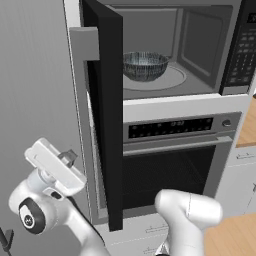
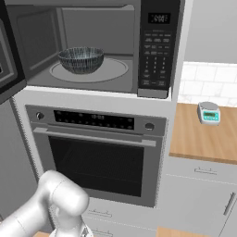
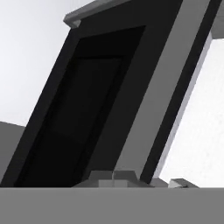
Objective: Open the microwave, place the bowl with waffle inside the microwave, then close the microwave door and turn it on.
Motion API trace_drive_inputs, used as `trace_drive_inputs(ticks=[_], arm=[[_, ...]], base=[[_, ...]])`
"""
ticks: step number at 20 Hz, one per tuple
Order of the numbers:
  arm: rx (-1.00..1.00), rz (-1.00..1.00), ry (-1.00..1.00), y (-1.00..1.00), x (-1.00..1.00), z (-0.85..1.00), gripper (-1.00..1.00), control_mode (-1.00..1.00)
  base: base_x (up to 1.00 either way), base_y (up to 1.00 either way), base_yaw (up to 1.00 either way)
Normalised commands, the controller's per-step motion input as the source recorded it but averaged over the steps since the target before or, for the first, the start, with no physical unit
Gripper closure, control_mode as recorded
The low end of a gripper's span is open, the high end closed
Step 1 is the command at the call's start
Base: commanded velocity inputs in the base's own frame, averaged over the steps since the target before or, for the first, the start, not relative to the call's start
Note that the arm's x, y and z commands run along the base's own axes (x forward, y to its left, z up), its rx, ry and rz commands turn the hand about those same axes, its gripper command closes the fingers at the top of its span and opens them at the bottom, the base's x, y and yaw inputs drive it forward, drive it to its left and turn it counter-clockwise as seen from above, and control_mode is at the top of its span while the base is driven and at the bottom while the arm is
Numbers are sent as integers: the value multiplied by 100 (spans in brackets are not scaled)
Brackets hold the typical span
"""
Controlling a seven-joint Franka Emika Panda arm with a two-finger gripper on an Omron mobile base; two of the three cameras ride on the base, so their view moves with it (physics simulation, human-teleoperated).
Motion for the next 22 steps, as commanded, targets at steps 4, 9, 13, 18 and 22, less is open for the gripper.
trace_drive_inputs(ticks=[4, 9, 13, 18, 22], arm=[[25, 7, -17, -6, -24, 73, 100, -100], [33, 5, -21, -53, -23, 67, 100, -100], [44, 2, -14, -100, -8, 53, 100, -100], [45, 5, -3, -100, 0, 41, 100, -100], [42, 6, 0, -100, 0, 24, 100, -100]], base=[[0, 0, 0], [0, 0, 0], [0, 0, 0], [0, 0, 0], [0, 0, 0]])
